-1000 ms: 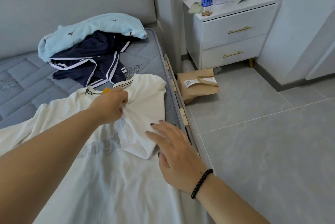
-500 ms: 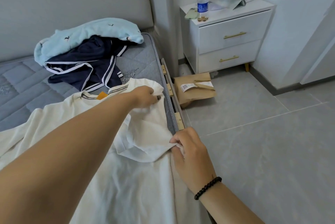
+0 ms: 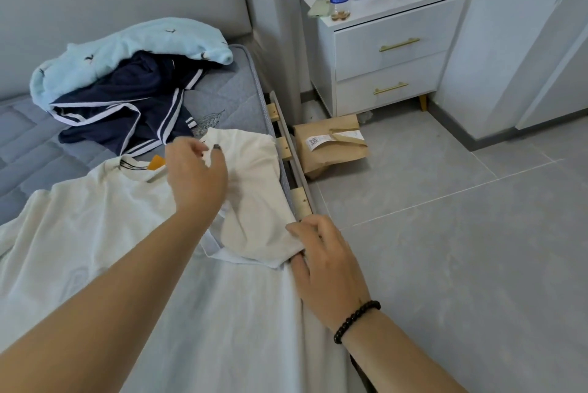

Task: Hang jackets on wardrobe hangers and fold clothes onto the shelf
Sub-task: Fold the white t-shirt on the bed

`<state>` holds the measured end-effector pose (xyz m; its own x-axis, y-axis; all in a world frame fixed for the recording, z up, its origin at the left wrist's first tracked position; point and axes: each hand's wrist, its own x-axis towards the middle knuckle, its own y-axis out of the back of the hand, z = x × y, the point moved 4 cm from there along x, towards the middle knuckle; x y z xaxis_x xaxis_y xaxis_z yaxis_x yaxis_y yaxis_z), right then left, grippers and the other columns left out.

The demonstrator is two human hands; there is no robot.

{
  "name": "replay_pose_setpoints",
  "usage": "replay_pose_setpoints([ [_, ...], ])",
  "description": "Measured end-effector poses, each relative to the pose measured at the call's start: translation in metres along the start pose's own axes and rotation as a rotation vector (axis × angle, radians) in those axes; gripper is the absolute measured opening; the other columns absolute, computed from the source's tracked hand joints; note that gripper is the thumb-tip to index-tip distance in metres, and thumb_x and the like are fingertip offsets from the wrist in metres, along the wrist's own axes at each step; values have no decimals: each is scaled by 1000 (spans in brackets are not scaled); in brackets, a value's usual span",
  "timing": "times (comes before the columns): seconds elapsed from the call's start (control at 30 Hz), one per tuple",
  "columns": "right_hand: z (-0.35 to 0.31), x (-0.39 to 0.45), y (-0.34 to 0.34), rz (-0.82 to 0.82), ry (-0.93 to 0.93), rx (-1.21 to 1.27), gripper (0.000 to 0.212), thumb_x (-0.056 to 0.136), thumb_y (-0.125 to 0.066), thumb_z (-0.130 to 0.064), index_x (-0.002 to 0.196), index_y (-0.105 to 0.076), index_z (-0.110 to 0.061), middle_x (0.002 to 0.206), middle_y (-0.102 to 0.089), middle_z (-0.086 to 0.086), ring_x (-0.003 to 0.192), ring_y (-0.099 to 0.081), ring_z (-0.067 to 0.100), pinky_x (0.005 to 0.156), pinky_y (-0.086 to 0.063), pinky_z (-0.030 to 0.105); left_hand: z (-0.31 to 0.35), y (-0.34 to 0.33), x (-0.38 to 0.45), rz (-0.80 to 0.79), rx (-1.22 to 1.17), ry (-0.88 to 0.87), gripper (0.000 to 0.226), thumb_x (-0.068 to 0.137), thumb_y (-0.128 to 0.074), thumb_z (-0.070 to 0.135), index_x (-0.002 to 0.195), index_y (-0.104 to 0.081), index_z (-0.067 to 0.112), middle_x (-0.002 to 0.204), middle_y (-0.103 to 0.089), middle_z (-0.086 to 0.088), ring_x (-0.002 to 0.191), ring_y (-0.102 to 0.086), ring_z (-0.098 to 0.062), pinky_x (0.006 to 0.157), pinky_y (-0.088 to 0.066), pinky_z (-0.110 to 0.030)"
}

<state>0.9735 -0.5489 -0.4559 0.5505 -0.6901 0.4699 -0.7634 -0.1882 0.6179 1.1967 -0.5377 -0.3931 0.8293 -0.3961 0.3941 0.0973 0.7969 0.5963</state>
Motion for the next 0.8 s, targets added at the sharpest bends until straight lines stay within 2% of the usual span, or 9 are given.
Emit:
replay_pose_setpoints([
  [0.1, -2, 0, 0, -6, -21, 39, 19, 80, -62, -4, 94, -60, -16, 99, -56, -5, 80, -57, 10, 63, -45, 13, -15, 39, -39, -47, -152, 182, 10, 92, -57, 18, 94, -49, 12, 85, -54, 0, 72, -49, -11, 66, -37, -21],
  [0.17, -4, 0, 1, -45, -80, 52, 8, 85, -57, -11, 90, -57, -17, 97, -53, -8, 78, -54, 9, 58, -48, 19, -31, 51, -67, -141, -232, 272, 8, 90, -56, 10, 93, -51, 16, 88, -62, -1, 81, -57, -15, 69, -40, -21],
  [0.23, -4, 0, 0, -148, -156, 74, 3, 90, -53, -17, 92, -55, -18, 100, -49, -11, 79, -53, 9, 61, -51, 28, -42, 54, -92, -291, -353, 358, 25, 86, -57, 3, 97, -51, 25, 91, -67, 0, 90, -61, -18, 77, -45, -26],
  [0.33, -2, -3, 2, -238, -212, 157, 12, 94, -48, -17, 101, -59, -19, 107, -46, -15, 84, -56, 8, 74, -52, 29, -43, 55, -107, -498, -328, 325, 45, 68, -65, 17, 105, -48, 36, 91, -69, 10, 89, -62, -12, 84, -48, -31],
  [0.43, 4, -7, 6, -184, -208, 159, 14, 93, -55, -10, 101, -66, -16, 100, -49, -14, 82, -56, 5, 75, -49, 19, -37, 55, -110, -662, -194, 227, 40, 72, -72, 14, 101, -54, 33, 82, -64, 12, 73, -57, -7, 77, -47, -24],
  [0.53, 11, -7, 13, -33, -203, 148, 19, 83, -67, 5, 93, -74, -10, 90, -54, -8, 75, -55, -1, 74, -43, 3, -39, 69, -112, -665, -149, 167, 35, 76, -62, -2, 96, -61, 27, 74, -60, 6, 66, -53, -7, 71, -43, -18],
  [0.63, 15, -7, 17, 53, -196, 137, 24, 76, -70, 12, 89, -76, -8, 85, -55, -6, 72, -54, -6, 74, -40, -2, -56, 89, -117, -623, 39, 121, 38, 84, -54, -3, 78, -70, 31, 78, -67, 8, 70, -60, -10, 66, -41, -5],
  [0.73, 11, -9, 15, 14, -192, 145, 20, 78, -72, 3, 89, -76, -12, 86, -53, -11, 78, -55, -6, 71, -44, 5, -53, 94, -120, -603, -40, 143, 30, 80, -57, 4, 78, -74, 29, 88, -66, 13, 83, -60, -7, 72, -42, -6],
  [0.8, 3, -10, 13, -41, -167, 97, 14, 78, -74, -8, 90, -75, -16, 87, -54, -13, 77, -56, 1, 66, -50, 17, -37, 82, -119, -634, -129, 170, 12, 80, -62, 26, 81, -73, 26, 89, -64, 15, 86, -59, -2, 79, -41, -12],
])
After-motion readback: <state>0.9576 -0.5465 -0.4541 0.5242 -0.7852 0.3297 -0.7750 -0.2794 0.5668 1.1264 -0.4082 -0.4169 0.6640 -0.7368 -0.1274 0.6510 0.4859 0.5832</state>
